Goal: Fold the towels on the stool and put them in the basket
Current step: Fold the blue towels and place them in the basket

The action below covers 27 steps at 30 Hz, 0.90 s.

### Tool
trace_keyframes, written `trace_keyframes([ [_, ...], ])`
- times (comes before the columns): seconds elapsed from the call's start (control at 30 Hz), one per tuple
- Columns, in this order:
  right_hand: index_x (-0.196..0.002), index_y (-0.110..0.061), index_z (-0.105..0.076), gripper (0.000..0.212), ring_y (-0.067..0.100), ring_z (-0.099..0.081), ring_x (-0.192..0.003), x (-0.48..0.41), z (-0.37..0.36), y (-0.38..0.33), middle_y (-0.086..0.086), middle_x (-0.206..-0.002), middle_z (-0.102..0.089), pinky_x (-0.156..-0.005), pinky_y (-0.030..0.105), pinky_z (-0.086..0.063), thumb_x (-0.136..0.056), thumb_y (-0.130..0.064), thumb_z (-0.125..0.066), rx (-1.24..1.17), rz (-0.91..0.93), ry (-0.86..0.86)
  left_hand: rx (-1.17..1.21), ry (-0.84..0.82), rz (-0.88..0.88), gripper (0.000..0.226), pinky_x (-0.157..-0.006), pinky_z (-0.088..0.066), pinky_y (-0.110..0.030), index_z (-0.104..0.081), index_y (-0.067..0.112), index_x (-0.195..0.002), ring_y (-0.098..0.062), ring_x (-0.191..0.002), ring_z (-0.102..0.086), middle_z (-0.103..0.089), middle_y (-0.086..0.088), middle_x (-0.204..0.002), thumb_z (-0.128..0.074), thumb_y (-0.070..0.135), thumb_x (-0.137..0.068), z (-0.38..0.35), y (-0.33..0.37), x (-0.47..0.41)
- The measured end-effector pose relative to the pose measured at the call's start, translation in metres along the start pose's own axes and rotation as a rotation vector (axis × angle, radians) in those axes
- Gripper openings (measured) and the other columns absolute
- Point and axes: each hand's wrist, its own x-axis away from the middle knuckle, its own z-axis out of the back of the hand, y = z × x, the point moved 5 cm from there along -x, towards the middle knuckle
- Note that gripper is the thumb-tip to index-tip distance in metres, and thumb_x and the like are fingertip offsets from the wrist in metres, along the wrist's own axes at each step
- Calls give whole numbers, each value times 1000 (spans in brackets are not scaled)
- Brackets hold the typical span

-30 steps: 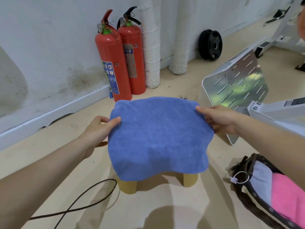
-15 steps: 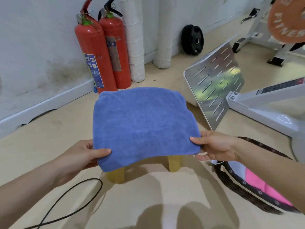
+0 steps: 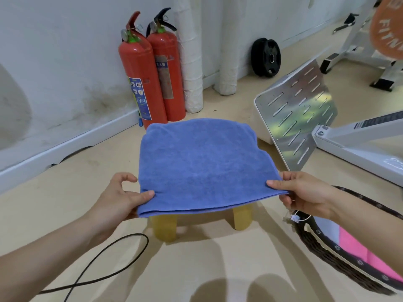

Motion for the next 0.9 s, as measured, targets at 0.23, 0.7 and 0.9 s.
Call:
trace_keyframes([
  [0.23, -89, -19, -52, 27, 18, -50, -51, 36, -6, -95, 12, -68, -53, -51, 26, -40, -81, 0, -70, 186, 369, 235, 45, -301, -153, 65, -72, -59, -27, -75, 14, -95, -23, -78, -68, -73, -15, -95, -95, 36, -37, 2, 70, 6],
  [0.7, -98, -13, -57, 32, 16, -52, -60, 73, -118, -181, 5, -67, -55, -56, 27, -45, -79, 12, -63, 218, 665, 65, -453, -53, -848, 22, -85, -51, -32, -74, 30, -76, -10, -91, -66, -70, 11, -93, -76, 7, -75, -9, 143, 22],
  [0.9, -96, -18, -59, 35, 34, -65, -71, 77, -142, -155, 17, -80, -69, -80, 51, -56, -75, 7, -69, 240, 762, 65, -152, -251, -804, 10, -84, -55, -29, -77, 26, -83, -11, -87, -69, -76, 2, -87, -75, 20, -75, -28, 152, 28],
])
